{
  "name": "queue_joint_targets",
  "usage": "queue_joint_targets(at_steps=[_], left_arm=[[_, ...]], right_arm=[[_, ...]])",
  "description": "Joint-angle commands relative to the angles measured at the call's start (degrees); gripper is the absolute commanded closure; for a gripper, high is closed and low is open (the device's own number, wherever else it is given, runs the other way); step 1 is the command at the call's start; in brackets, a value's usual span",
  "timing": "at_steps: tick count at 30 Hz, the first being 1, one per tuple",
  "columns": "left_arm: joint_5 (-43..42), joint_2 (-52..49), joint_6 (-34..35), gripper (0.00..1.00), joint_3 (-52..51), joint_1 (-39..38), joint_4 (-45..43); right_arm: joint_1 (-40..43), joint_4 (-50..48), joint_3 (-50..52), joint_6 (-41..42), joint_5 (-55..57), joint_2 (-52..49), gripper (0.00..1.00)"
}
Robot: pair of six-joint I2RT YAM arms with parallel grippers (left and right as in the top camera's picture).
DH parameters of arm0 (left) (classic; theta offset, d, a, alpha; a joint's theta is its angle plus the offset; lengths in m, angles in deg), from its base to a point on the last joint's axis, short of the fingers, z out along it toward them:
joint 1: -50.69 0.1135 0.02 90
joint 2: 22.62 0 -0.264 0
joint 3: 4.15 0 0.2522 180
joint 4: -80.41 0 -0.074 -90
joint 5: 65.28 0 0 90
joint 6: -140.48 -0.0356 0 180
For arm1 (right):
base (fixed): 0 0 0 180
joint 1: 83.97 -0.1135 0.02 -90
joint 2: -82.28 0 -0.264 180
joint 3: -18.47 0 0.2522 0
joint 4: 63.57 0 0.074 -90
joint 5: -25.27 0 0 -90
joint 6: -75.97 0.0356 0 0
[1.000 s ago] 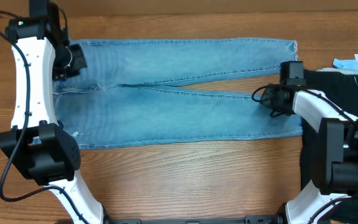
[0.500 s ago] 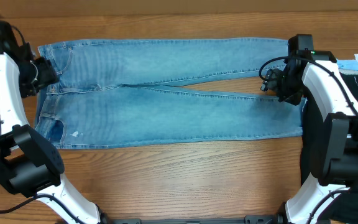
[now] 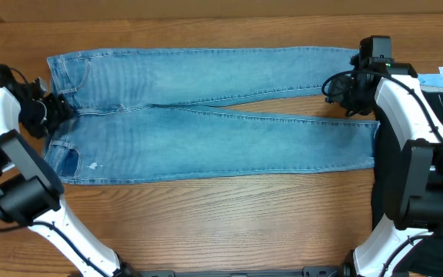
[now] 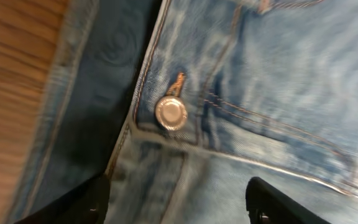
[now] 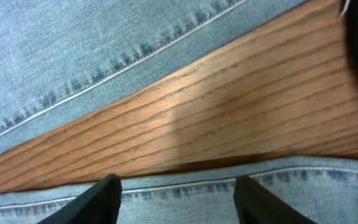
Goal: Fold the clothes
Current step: 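Pull the jeans taut between grippers, straightening the legs horizontally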
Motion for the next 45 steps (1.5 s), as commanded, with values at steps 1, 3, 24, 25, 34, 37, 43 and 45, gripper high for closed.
queue_joint_targets(at_steps=[1, 3, 24, 25, 34, 37, 43, 45], left_arm=[[-1.5, -2.5, -1.8, 0.28, -1.0, -0.3, -0.9], [-1.9, -3.3, -2.4, 0.29, -1.0, -0.3, -1.3], [5.8, -3.2, -2.1, 0.29, -1.2, 0.9, -1.7], [5.9, -2.8, -2.2, 0.32, -1.0, 0.9, -1.4], [13.3, -2.8, -0.4, 0.36, 6.4, 0.8, 12.2], [16.3, -2.8, -1.2, 0.35, 10.5, 0.7, 16.6], [14.2, -3.0, -4.6, 0.35, 5.9, 0.7, 15.4], [11.6, -3.1, -5.8, 0.34, 5.7, 0.7, 15.7]], right_arm=[[0.4, 0.2, -0.7, -0.3, 0.1, 0.5, 0.39], [0.4, 0.3, -0.4, -0.3, 0.1, 0.4, 0.39], [0.4, 0.9, -0.2, -0.3, 1.0, 0.4, 0.39], [0.4, 0.9, -0.2, -0.2, 1.0, 0.4, 0.39], [0.4, 1.1, -0.2, -0.3, 0.9, 0.4, 0.39], [0.4, 1.1, -0.2, -0.2, 0.9, 0.4, 0.39], [0.4, 1.3, -0.2, -0.2, 1.0, 0.4, 0.39], [0.4, 1.3, -0.2, -0.2, 0.9, 0.4, 0.39]])
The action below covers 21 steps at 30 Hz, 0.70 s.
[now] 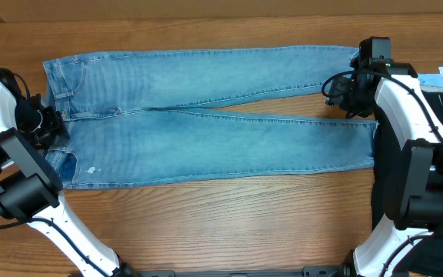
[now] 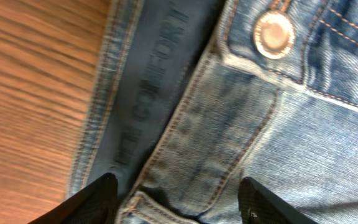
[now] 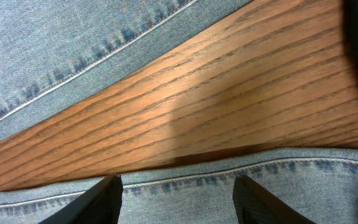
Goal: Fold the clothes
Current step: 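Pull the jeans taut between grippers, straightening the legs horizontally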
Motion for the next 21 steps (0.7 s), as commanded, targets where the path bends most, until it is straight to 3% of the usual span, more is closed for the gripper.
queue_joint_targets(at_steps=[1, 4, 6, 7, 9, 11, 13, 14, 15, 18, 21], left_arm=[[-2.8, -0.5, -2.6, 0.34, -0.5, 0.3, 0.2], [-3.3, -0.5, -2.5, 0.35, -0.5, 0.3, 0.5], [-4.9, -0.5, -2.5, 0.52, -0.4, 0.3, 0.9], [-5.8, -0.5, -2.5, 0.70, -0.3, 0.3, 0.9], [-5.9, -0.5, -2.1, 0.96, 1.1, 0.3, 1.8], [-5.4, -0.5, -1.8, 0.95, 3.9, 0.3, 3.8], [0.5, -0.5, 0.2, 0.57, 5.1, 0.3, 4.8], [3.6, -0.5, 0.5, 0.32, 5.1, 0.4, 4.6], [3.6, -0.5, -0.4, 0.22, 5.1, 0.6, 3.8], [-2.0, -1.0, -7.0, 0.18, 4.8, 1.3, 2.1], [-8.9, -2.2, -11.4, 0.23, 4.7, 1.4, 1.9]], right_arm=[[0.4, -0.1, -0.2, -0.2, 0.5, 0.4, 0.39], [0.4, 0.1, -0.2, -0.2, 0.5, 0.4, 0.38], [0.4, 0.1, -0.2, -0.2, 0.5, 0.4, 0.38], [0.4, 0.0, -0.2, -0.2, 0.5, 0.4, 0.38], [0.4, 0.0, -0.2, -0.2, 0.5, 0.4, 0.38], [0.4, 0.1, -0.2, -0.2, 0.5, 0.4, 0.38], [0.4, 0.1, -0.2, -0.2, 0.5, 0.4, 0.38], [0.4, 0.4, -0.2, -0.2, 0.5, 0.4, 0.38], [0.4, 0.6, -0.2, -0.2, 0.5, 0.4, 0.38], [0.4, 0.7, -0.2, -0.2, 0.5, 0.4, 0.38], [0.4, 0.7, -0.2, -0.2, 0.5, 0.4, 0.38]])
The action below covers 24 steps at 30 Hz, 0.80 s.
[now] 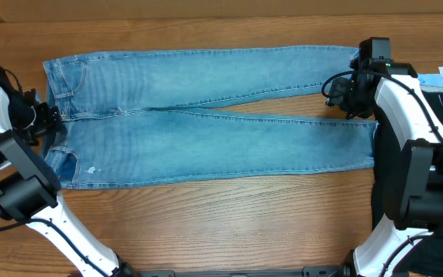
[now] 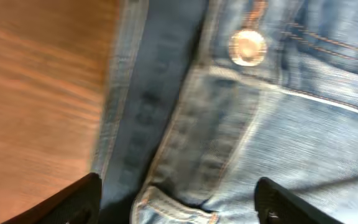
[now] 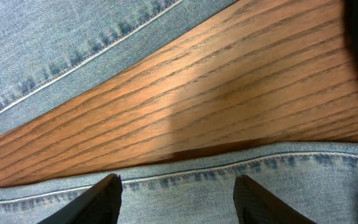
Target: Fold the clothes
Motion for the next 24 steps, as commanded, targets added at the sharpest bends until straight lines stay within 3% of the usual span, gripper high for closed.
queue_joint_targets(at_steps=[1, 9, 14, 19, 21, 24], left_arm=[[-7.4, -1.9, -6.1, 0.26, 0.9, 0.3, -0.2], [-6.2, -3.7, -7.6, 0.25, -0.4, 1.0, -0.4], [-5.4, -3.8, -7.6, 0.29, -3.5, 1.6, -1.3], [-10.4, -3.7, -7.1, 0.52, -2.7, 1.6, -0.2], [-10.4, -3.7, -6.2, 0.54, -0.1, 1.6, 1.6], [-10.4, -3.7, -4.7, 0.66, 4.3, 1.6, 4.0]], right_arm=[[0.4, -0.2, -0.2, -0.2, 0.5, 0.4, 0.38], [0.4, 0.3, -0.2, -0.2, 0.5, 0.4, 0.38], [0.4, 0.1, -0.2, -0.2, 0.5, 0.4, 0.38], [0.4, 0.1, -0.2, -0.2, 0.5, 0.4, 0.38], [0.4, 0.1, -0.2, -0.2, 0.5, 0.4, 0.38], [0.4, 0.1, -0.2, -0.2, 0.5, 0.4, 0.38]])
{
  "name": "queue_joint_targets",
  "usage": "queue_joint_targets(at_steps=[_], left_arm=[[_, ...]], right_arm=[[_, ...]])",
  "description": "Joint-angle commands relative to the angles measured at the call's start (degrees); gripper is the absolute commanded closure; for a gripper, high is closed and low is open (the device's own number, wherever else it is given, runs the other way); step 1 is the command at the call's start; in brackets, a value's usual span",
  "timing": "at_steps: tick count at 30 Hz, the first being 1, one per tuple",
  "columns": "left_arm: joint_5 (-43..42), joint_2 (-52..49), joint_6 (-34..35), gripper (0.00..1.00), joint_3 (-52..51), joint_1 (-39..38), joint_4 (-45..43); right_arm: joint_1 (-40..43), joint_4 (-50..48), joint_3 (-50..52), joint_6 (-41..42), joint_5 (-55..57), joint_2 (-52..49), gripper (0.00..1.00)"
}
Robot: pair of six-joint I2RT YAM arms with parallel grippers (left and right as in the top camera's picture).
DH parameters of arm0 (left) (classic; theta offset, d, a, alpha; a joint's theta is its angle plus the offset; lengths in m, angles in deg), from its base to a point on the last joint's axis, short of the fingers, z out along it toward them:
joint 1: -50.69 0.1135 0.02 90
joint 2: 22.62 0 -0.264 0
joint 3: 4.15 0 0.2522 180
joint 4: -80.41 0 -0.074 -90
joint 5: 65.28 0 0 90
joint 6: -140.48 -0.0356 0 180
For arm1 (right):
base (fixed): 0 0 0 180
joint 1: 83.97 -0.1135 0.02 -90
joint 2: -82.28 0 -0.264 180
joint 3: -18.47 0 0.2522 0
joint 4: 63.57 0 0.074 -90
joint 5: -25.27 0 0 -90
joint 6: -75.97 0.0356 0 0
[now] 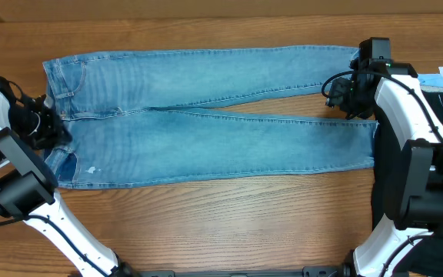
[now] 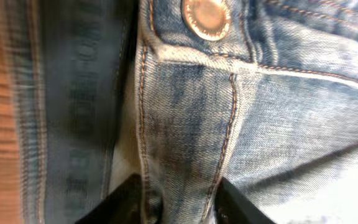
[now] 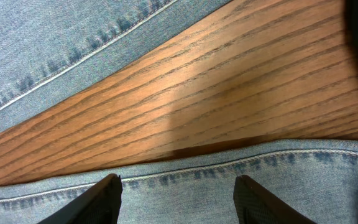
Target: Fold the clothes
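Note:
Light blue jeans (image 1: 206, 115) lie flat on the table, waist to the left and both legs stretched to the right. My left gripper (image 1: 43, 125) is at the waist's middle. In the left wrist view the left gripper (image 2: 176, 205) is shut on the waistband just below the metal button (image 2: 207, 15), with denim bunched between its fingers (image 2: 123, 202). My right gripper (image 1: 351, 104) hangs over the gap between the two leg ends. In the right wrist view the right gripper (image 3: 179, 202) stands open above the near leg's stitched edge (image 3: 229, 165), with nothing between its fingers.
Bare wood table (image 1: 206, 223) runs along the front and shows between the leg ends (image 3: 216, 93). A dark cloth and a pale blue item lie at the right edge, behind the right arm.
My left gripper's fingers stood wide apart over the waistband and have now shut on it below the button. The right gripper has stayed open in the same place.
My left gripper was open over the fly beside the button. Then it was open over the waistband's edge, further left, with the waist end lying slightly further left. It stayed open there, and now it is shut on the waistband. The right gripper stayed open between the legs.

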Motion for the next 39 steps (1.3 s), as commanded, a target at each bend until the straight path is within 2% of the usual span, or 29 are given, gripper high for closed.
queue_joint_targets(at_steps=[1, 2, 4, 7, 8, 10, 12, 14, 16, 18, 20, 21, 26, 29, 35, 37, 39], left_arm=[[-1.5, -0.5, 1.1, 0.77, 5.9, 0.4, 1.7], [-1.5, -0.5, 1.2, 0.84, 6.5, 0.4, 1.7], [-0.3, -0.5, 1.5, 0.91, 6.5, 0.5, 1.4], [4.1, -0.5, 4.5, 0.96, 6.5, 0.7, 0.5], [8.3, -0.5, 7.3, 0.96, 6.5, 0.7, 0.4], [21.8, -0.5, 17.9, 0.96, 6.5, 0.7, 1.2], [22.6, -0.5, 19.9, 0.96, 6.5, 0.7, 1.3], [21.2, -0.5, 19.9, 0.96, 6.5, 0.7, 0.9], [19.4, -0.5, 19.9, 0.96, 6.5, 0.5, 0.5], [19.3, -0.5, 19.8, 0.96, 6.5, 0.5, 0.4], [19.2, -0.5, 19.7, 0.96, 6.5, 0.5, 0.4], [19.2, -0.5, 19.7, 0.96, 6.5, 0.4, 0.2], [18.1, -0.5, 19.6, 0.96, 6.5, 0.2, 0.2], [18.2, -0.5, 19.6, 0.96, 6.5, 0.2, 0.2], [18.2, -0.5, 19.6, 0.96, 6.5, 0.2, 0.1], [18.5, -0.5, 19.6, 0.96, 6.5, 0.1, -0.3], [26.8, -0.5, 23.4, 0.96, 6.4, 0.2, -0.6]], right_arm=[[0.4, -0.3, -0.2, -0.2, 0.5, 0.4, 0.38], [0.4, -0.2, -0.2, -0.2, 0.5, 0.4, 0.38], [0.4, -0.3, -0.2, -0.2, 0.5, 0.4, 0.38], [0.4, 0.0, -0.2, -0.2, 0.5, 0.4, 0.38], [0.4, 0.1, -0.2, -0.2, 0.5, 0.4, 0.38], [0.4, 0.2, -0.2, -0.2, 0.5, 0.4, 0.38], [0.4, -0.2, -0.2, -0.2, 0.4, 0.4, 0.39], [0.4, -2.5, -0.2, -0.2, -0.4, 0.4, 0.48], [0.4, -5.1, -0.2, -0.2, -3.0, -0.3, 0.53], [0.4, -10.4, -0.2, -0.2, -4.4, -2.5, 0.77], [0.4, -16.3, -0.2, -0.2, -5.7, -5.8, 0.85], [0.3, -20.3, -0.2, -0.2, -5.8, -7.8, 0.95], [0.3, -35.8, -0.2, -0.2, -5.7, -11.3, 0.96], [0.3, -40.5, -0.2, -0.2, -5.4, -12.6, 0.96], [0.3, -36.7, -0.2, -0.2, -2.9, -18.7, 0.96], [0.4, -34.5, -0.2, -0.2, 1.7, -19.4, 0.96], [0.6, -33.2, -0.3, -0.8, 5.0, -19.4, 0.96]])
